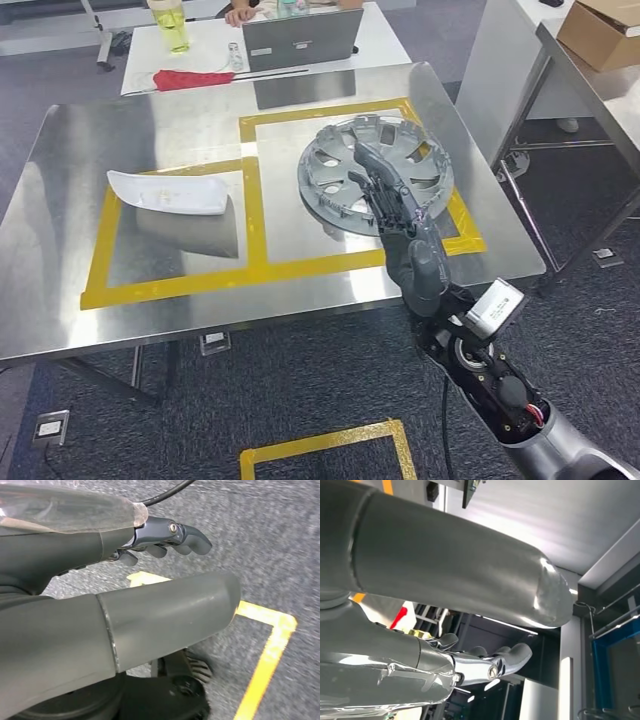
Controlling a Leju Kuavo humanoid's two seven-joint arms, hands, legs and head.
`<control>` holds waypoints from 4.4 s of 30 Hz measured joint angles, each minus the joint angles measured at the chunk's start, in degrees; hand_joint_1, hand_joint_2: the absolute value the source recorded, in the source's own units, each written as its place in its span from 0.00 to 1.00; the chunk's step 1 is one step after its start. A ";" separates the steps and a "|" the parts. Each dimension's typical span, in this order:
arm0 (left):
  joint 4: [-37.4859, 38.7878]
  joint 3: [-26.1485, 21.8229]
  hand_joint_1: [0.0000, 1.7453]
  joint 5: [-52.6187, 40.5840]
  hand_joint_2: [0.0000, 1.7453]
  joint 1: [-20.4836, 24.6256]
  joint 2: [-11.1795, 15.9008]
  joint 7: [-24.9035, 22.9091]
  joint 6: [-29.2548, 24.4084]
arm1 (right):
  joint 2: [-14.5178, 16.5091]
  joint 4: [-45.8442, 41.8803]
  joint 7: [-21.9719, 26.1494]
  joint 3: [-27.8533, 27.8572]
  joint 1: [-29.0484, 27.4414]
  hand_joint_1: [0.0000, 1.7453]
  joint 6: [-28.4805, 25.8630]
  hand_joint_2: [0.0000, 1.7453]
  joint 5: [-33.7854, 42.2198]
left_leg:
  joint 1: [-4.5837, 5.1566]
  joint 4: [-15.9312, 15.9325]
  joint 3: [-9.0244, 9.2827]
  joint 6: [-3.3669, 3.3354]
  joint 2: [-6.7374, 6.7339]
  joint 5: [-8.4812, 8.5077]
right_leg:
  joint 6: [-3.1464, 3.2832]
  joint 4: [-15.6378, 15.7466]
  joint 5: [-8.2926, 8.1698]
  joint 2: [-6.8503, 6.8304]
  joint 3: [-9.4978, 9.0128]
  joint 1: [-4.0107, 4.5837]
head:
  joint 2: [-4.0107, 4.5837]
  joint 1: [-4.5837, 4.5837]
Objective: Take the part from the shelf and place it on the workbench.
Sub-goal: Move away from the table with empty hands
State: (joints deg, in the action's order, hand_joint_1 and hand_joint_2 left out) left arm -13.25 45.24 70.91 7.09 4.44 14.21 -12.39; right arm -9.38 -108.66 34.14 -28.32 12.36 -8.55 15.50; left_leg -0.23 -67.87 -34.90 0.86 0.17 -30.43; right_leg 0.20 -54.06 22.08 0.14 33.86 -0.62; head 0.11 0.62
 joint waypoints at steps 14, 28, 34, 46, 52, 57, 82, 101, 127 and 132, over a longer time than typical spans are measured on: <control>0.00 0.00 0.00 0.13 0.00 0.46 0.04 0.07 0.01 | 0.04 -0.42 -0.08 0.45 -0.25 0.00 0.05 0.00 -0.02 | 0.58 16.12 4.38 -3.35 -0.61 6.84 | -3.08 -18.08 8.33 -0.05 4.51 0.02 | 0.00 1.22; 0.00 0.00 0.00 0.45 0.00 -0.17 0.01 0.43 0.02 | 0.23 -0.40 -0.15 0.36 -0.17 0.00 0.31 0.00 -0.02 | -0.01 -3.50 -5.99 0.23 -0.35 -1.27 | 0.74 1.80 3.49 -0.39 -5.74 0.14 | 0.00 0.09; 0.00 0.00 0.00 0.55 0.00 -0.25 0.09 0.48 0.02 | 0.24 -0.39 -0.14 0.34 -0.14 0.00 0.40 0.00 -0.02 | -0.23 14.49 6.39 -0.43 -0.30 4.77 | -0.51 1.33 2.34 -0.36 -4.47 0.23 | 0.00 -0.02; 0.00 0.00 0.00 1.15 0.00 -0.68 0.02 0.59 -0.15 | 0.24 -0.11 -0.35 0.41 0.04 0.00 0.51 0.00 -0.01 | -0.01 15.35 5.57 -3.07 -0.37 5.78 | -2.18 -11.48 6.82 -0.28 0.54 0.05 | 0.00 1.92; 0.00 0.00 0.00 1.39 0.00 -0.71 0.02 0.65 -0.07 | 0.24 -0.08 -0.63 0.74 0.24 0.00 0.03 0.00 -0.02 | 0.46 14.44 4.41 -1.82 -0.38 5.98 | -1.15 0.00 3.19 -0.07 -4.18 0.25 | 0.00 1.79; 0.00 0.00 0.00 1.52 0.00 -0.79 0.25 0.63 0.19 | 0.22 -0.05 -0.76 0.96 0.39 0.00 -0.04 0.00 -0.02 | 0.24 1.97 -1.08 -0.57 -0.07 -1.37 | 0.05 0.58 2.13 -0.35 -3.72 -0.07 | 0.00 0.37; 0.00 0.00 0.00 2.43 0.00 -0.86 0.26 0.69 0.37 | -0.25 0.11 -1.82 3.50 0.32 0.00 -2.94 0.00 0.28 | 0.93 14.01 0.32 -2.54 -0.38 10.00 | -0.70 0.80 6.16 -0.28 -8.69 1.20 | 0.00 2.18; 0.07 -0.01 0.00 3.20 0.00 -1.09 0.49 0.80 0.37 | -0.50 0.49 -1.64 8.88 -3.40 0.00 -3.60 0.00 -0.06 | -0.34 14.98 6.95 -2.79 -0.22 4.59 | -2.29 -2.69 1.89 -0.34 0.15 0.12 | 0.00 0.60; 0.07 0.03 0.00 2.50 0.00 -1.33 0.82 0.57 0.83 | -1.27 4.32 -1.36 25.51 -13.39 0.00 3.89 0.00 19.71 | 0.42 14.00 5.84 -2.14 2.16 4.88 | -0.54 0.48 0.91 2.92 -2.69 0.40 | 0.00 0.09; 0.07 0.33 0.00 1.67 0.00 -1.34 0.58 0.43 0.98 | -1.38 6.67 -1.71 29.98 -15.08 0.00 4.84 0.00 20.51 | 0.16 15.39 5.96 -3.18 0.21 5.89 | -2.04 -2.78 2.73 2.42 -0.83 0.31 | 0.00 0.41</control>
State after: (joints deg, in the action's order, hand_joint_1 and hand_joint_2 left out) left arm -13.18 45.57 72.58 5.75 5.02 14.64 -11.41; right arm -10.76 -101.99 32.43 1.66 -2.73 -3.70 36.01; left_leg -0.07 -52.49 -28.94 -2.32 0.38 -24.54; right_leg -1.85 -56.83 24.81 2.56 33.02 -0.31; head 0.11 1.03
